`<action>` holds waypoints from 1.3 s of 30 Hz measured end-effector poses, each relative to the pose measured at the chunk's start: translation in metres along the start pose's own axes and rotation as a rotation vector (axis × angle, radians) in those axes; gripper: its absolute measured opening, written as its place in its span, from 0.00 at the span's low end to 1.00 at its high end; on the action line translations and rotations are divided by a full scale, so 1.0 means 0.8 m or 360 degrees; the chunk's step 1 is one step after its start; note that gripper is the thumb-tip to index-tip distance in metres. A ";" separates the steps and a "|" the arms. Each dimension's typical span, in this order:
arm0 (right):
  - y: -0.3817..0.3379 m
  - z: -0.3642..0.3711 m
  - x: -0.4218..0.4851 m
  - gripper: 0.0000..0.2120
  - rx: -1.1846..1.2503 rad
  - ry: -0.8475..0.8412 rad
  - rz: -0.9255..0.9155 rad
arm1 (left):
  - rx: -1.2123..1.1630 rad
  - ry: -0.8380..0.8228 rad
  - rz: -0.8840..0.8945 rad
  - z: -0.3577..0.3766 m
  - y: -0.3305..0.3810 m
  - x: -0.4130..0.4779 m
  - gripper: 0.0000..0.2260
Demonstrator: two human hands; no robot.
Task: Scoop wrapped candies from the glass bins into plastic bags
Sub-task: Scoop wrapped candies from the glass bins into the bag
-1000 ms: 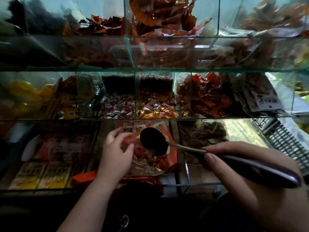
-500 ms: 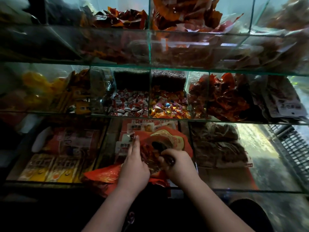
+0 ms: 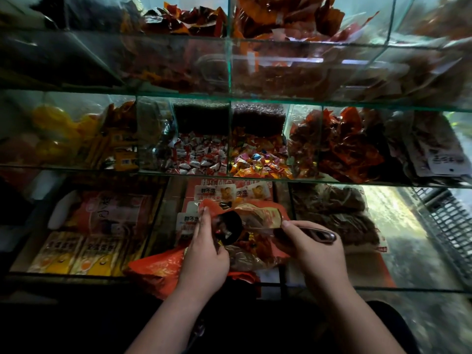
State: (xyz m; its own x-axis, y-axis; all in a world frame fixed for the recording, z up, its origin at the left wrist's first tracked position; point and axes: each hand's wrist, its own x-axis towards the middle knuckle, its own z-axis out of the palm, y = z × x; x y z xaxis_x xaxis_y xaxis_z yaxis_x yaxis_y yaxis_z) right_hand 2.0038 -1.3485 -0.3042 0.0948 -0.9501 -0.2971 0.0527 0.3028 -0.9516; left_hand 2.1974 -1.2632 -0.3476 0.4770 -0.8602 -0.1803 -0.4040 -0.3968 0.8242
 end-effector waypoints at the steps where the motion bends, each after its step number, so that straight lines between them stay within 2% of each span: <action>1: -0.002 -0.007 -0.002 0.01 0.0074 0.0006 0.0029 | -0.0021 -0.0005 -0.0012 0.000 0.000 0.000 0.42; 4: -0.003 -0.017 -0.005 0.02 0.0110 -0.0008 0.0033 | -0.0028 -0.0015 -0.0060 -0.001 0.003 -0.001 0.43; 8: 0.017 0.004 -0.010 0.05 -0.0435 -0.0111 -0.0282 | -0.0033 -0.0056 -0.0059 0.004 0.008 -0.003 0.44; 11: 0.035 0.027 -0.014 0.04 -0.0562 -0.0156 -0.0336 | -0.0096 -0.0040 -0.0075 0.005 0.006 0.000 0.43; 15: 0.025 0.019 -0.010 0.03 -0.0266 -0.0010 -0.0077 | -0.0147 -0.0035 -0.0103 -0.001 0.004 0.001 0.42; 20: -0.002 -0.018 -0.004 0.06 0.0428 0.0143 0.0265 | -0.0194 -0.0050 -0.0138 -0.001 -0.003 0.001 0.41; 26: -0.005 -0.043 -0.009 0.06 0.0612 0.0185 0.0385 | 0.0016 0.0052 -0.0038 0.000 0.002 0.003 0.37; 31: -0.008 -0.052 -0.024 0.05 0.0623 0.0123 0.0337 | 0.0297 0.0076 -0.0049 0.000 0.010 0.010 0.37; 35: -0.011 -0.055 -0.034 0.05 0.0577 0.0126 0.0219 | 0.0296 0.0251 0.0043 0.005 0.020 0.012 0.31; 39: -0.017 -0.060 -0.038 0.04 0.0556 0.0100 0.0189 | 0.0112 0.0305 0.0010 0.005 0.024 0.013 0.33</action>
State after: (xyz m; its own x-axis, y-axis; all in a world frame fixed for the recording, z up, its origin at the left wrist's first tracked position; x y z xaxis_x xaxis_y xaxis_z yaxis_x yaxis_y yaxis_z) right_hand 1.9524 -1.3275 -0.2856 0.0598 -0.9062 -0.4185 0.3820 0.4082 -0.8291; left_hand 2.1917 -1.2814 -0.3358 0.6113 -0.7887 -0.0646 -0.4578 -0.4191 0.7841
